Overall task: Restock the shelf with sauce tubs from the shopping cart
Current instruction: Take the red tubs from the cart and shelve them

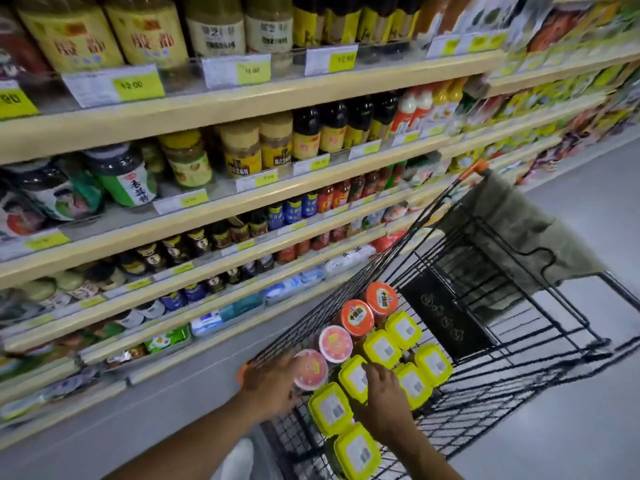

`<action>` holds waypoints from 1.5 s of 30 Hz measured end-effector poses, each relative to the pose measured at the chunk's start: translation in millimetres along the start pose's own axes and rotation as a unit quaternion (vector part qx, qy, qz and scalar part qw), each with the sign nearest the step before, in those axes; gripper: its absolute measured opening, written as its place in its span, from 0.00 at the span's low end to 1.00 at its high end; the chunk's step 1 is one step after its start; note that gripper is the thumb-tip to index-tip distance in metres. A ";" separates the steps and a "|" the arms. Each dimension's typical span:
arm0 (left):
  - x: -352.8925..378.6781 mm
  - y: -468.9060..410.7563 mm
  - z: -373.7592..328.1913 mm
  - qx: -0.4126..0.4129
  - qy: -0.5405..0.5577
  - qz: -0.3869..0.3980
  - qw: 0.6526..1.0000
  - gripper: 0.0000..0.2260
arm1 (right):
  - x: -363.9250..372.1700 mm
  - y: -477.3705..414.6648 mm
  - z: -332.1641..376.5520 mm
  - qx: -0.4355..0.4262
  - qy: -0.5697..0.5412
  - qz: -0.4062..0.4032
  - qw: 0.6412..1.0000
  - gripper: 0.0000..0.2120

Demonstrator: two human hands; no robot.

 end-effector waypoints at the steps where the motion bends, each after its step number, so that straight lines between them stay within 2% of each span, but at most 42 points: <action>1: 4.7 -4.8 1.3 -0.018 0.012 -0.004 1.000 0.39 | 3.3 -12.5 -2.5 -0.016 0.006 0.009 1.000 0.44; 7: 38.8 -37.3 8.8 -0.099 0.078 0.034 0.991 0.41 | 11.9 -79.7 -2.8 -0.088 0.054 0.075 0.992 0.41; 13: 54.5 -67.9 13.0 -0.139 0.059 0.040 0.988 0.44 | 25.3 -144.7 9.2 -0.129 0.044 0.128 0.982 0.41; 16: 66.1 -83.7 21.5 -0.158 0.045 0.043 0.985 0.46 | 35.6 -168.8 16.0 -0.134 0.072 0.138 0.979 0.44; 22: 87.9 -101.7 31.0 -0.159 -0.021 0.053 0.986 0.47 | 56.5 -189.9 26.8 -0.162 0.116 0.120 0.972 0.51; 26: 102.5 -112.0 37.4 -0.162 -0.011 0.049 0.985 0.49 | 67.9 -198.8 30.0 -0.158 0.146 0.095 0.972 0.55; 31: 113.3 -123.3 47.5 -0.137 -0.011 0.021 0.990 0.53 | 74.5 -207.4 31.6 -0.159 0.204 0.059 0.964 0.55; 33: 113.5 -122.6 51.3 -0.131 -0.013 0.032 0.991 0.55 | 75.2 -209.7 34.1 -0.161 0.219 0.050 0.961 0.54; 36: 111.5 -120.4 55.5 -0.117 -0.008 0.046 0.992 0.51 | 73.6 -210.8 38.6 -0.163 0.228 0.051 0.959 0.52; 40: 97.1 -112.1 52.5 -0.124 0.040 0.009 0.991 0.51 | 67.4 -208.8 41.3 -0.162 0.212 0.055 0.962 0.52; 45: 88.4 -94.7 55.2 -0.146 0.077 -0.020 0.986 0.50 | 49.4 -199.4 42.2 -0.150 0.117 0.066 0.980 0.53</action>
Point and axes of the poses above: each hand's wrist, its own y-axis away from the middle knuckle, its own x-axis out of the palm, z = x × y, the point moved 3 cm from there along -y, towards the middle knuckle, and after that the axes turned 10 degrees about x, right-handed, at the moved point
